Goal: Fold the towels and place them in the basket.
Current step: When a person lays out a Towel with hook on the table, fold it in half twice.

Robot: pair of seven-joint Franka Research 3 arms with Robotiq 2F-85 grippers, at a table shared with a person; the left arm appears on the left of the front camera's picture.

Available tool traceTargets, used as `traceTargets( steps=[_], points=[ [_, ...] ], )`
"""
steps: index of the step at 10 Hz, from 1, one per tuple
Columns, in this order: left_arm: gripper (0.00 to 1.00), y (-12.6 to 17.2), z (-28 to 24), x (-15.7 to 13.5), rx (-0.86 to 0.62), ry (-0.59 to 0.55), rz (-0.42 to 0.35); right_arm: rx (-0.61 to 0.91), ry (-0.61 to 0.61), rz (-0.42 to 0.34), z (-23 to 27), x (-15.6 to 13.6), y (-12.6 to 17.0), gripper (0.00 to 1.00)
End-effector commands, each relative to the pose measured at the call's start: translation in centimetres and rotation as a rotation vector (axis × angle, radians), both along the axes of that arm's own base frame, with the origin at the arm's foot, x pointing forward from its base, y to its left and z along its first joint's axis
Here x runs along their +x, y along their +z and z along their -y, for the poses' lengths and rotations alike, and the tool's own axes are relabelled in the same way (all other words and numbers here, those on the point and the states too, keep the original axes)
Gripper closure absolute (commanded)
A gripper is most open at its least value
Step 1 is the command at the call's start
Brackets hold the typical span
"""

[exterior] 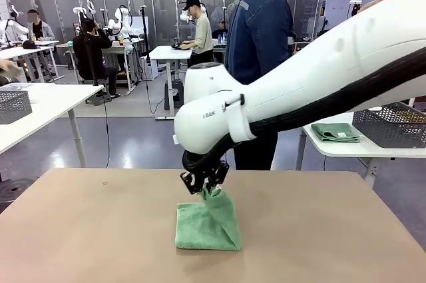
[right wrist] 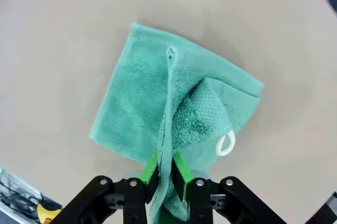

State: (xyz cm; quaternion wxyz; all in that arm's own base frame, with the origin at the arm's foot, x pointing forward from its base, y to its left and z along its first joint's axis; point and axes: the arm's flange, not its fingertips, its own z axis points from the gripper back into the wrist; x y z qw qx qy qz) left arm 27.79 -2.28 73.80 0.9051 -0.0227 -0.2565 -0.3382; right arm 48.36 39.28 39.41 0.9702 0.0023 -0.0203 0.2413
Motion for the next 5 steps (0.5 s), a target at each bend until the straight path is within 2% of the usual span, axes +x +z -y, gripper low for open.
traceTargets(
  steps=[1,2,3,4,5],
  points=[
    [0.00,-0.3,-0.1,-0.2,0.007,-0.016,0.011,0.000,-0.014,-0.077,-2.2,1.0,-0.8,1.00],
    [0.00,-0.3,-0.1,-0.2,0.007,-0.016,0.011,0.001,-0.045,-0.106,-2.8,1.2,-1.5,1.00],
    [0.00,-0.3,-0.1,-0.2,0.007,-0.016,0.011,0.010,-0.060,-0.126,-3.1,1.3,-2.0,0.62],
    [0.00,-0.3,-0.1,-0.2,0.007,-0.016,0.011,0.025,-0.073,-0.133,-3.5,1.4,-2.5,0.53],
    [0.00,-0.3,-0.1,-0.2,0.007,-0.016,0.011,0.030,-0.081,-0.131,-3.8,1.4,-2.5,0.27]
  ],
)
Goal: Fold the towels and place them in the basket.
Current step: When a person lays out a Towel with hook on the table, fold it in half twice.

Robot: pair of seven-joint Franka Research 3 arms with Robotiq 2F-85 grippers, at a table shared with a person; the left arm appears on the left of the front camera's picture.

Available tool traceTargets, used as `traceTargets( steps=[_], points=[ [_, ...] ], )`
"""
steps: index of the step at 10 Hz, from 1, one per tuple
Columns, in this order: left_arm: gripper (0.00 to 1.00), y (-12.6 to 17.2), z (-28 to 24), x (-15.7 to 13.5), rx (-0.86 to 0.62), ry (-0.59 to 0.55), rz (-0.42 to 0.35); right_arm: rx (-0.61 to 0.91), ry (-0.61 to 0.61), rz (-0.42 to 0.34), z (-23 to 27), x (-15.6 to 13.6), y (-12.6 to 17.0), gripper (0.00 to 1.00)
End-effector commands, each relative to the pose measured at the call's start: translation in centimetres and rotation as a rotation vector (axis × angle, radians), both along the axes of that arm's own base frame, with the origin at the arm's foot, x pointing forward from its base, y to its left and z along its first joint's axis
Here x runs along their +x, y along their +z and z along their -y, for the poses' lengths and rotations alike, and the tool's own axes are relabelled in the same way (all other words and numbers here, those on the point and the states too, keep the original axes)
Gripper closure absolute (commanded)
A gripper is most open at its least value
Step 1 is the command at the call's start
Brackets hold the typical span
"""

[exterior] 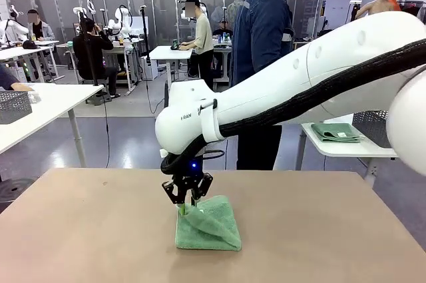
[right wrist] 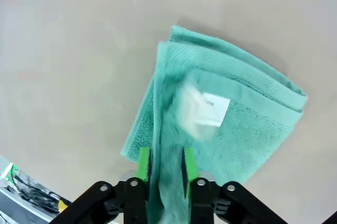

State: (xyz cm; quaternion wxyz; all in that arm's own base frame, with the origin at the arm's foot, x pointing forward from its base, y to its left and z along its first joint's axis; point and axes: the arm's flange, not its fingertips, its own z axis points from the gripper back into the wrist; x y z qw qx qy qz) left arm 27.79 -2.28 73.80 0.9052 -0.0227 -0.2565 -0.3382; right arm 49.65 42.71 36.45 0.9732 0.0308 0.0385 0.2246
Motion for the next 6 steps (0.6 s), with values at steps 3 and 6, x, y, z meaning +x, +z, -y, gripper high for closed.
traceTargets(
  steps=[3,6],
  points=[
    [0.00,-0.34,-0.09,-0.19,0.007,-0.016,0.011,0.019,-0.084,0.005,-0.55,-0.23,0.79,0.00],
    [0.00,-0.34,-0.09,-0.19,0.007,-0.016,0.011,0.034,-0.099,0.013,0.30,-0.23,0.81,0.02]
  ],
)
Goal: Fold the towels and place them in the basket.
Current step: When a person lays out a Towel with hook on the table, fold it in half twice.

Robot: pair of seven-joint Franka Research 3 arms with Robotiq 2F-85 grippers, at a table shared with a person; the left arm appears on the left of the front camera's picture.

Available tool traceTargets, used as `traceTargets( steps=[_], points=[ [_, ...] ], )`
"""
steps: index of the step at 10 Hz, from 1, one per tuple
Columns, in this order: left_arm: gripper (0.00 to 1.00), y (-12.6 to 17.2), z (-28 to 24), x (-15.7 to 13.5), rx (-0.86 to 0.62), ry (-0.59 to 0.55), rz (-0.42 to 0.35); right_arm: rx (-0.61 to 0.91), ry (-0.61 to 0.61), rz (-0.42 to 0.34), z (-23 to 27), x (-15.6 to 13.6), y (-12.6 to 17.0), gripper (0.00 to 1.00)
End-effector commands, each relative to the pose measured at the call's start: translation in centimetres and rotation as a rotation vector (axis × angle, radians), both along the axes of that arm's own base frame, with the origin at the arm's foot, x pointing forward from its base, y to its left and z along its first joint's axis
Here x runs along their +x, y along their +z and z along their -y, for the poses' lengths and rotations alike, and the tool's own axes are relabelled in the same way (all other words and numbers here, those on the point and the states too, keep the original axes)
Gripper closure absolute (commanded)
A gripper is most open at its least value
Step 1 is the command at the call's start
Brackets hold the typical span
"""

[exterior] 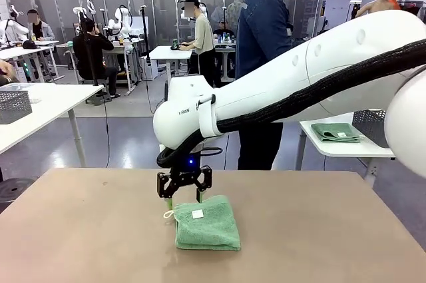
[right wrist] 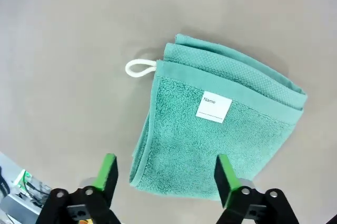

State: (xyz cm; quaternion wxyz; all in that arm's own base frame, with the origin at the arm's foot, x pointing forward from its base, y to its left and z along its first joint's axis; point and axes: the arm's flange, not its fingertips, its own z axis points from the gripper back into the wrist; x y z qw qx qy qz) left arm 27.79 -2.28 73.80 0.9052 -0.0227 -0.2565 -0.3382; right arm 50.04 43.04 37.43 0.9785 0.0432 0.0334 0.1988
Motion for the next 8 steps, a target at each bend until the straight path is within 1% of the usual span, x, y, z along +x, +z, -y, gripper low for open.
traceTargets(
  steps=[1,2,8],
  points=[
    [0.00,-0.34,-0.09,-0.19,0.007,-0.016,0.011,0.010,-0.051,0.004,0.96,-0.40,-0.38,0.00],
    [0.00,-0.34,-0.09,-0.19,0.007,-0.016,0.011,0.000,0.000,0.000,0.00,0.00,0.00,0.00],
    [0.00,-0.34,-0.09,-0.19,0.007,-0.016,0.011,0.000,0.000,0.000,0.00,0.00,0.00,0.00]
  ],
)
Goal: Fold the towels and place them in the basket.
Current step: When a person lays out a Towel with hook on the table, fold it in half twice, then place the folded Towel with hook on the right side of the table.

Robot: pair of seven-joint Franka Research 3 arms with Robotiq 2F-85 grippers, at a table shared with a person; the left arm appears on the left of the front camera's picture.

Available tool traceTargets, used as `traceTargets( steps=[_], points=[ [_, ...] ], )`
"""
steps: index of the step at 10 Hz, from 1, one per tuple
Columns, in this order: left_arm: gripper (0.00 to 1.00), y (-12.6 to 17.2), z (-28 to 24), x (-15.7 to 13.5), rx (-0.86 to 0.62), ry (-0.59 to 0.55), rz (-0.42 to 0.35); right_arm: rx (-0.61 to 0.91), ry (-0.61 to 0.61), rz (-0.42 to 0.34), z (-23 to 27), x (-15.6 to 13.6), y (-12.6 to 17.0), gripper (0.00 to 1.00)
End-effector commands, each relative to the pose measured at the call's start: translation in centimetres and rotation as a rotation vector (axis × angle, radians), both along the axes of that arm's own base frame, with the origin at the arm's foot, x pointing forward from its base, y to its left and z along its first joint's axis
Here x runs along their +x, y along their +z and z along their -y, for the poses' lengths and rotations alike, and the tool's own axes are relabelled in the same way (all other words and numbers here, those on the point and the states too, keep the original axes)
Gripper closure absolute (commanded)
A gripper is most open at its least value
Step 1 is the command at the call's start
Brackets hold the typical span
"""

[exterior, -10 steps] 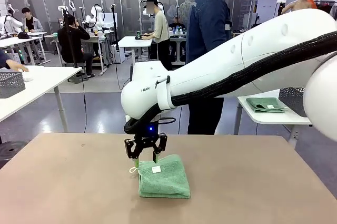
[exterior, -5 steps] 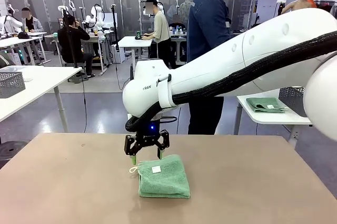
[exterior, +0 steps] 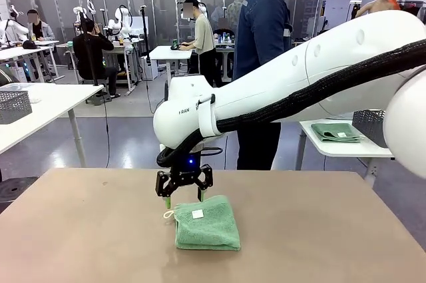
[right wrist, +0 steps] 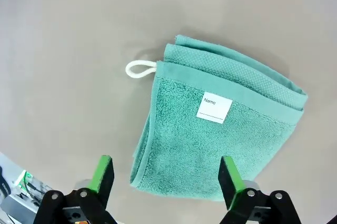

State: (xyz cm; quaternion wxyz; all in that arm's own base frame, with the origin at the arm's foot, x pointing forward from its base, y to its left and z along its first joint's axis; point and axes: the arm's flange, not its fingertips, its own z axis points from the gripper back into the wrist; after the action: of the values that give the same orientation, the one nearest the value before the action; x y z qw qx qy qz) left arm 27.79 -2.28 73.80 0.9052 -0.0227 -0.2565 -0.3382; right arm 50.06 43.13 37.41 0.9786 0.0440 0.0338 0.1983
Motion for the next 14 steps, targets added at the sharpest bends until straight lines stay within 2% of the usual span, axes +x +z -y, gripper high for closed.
traceTargets(
  steps=[1,12,14],
  points=[
    [0.00,-0.3,-0.1,-0.2,0.007,-0.016,0.011,-0.002,0.001,0.001,0.1,0.0,0.0,0.00],
    [0.00,-0.3,-0.1,-0.2,0.007,-0.016,0.011,0.000,-0.001,0.000,0.0,0.0,0.0,0.00],
    [0.00,-0.3,-0.1,-0.2,0.007,-0.016,0.011,0.142,-0.065,0.015,4.9,-2.1,2.9,0.00]
  ],
)
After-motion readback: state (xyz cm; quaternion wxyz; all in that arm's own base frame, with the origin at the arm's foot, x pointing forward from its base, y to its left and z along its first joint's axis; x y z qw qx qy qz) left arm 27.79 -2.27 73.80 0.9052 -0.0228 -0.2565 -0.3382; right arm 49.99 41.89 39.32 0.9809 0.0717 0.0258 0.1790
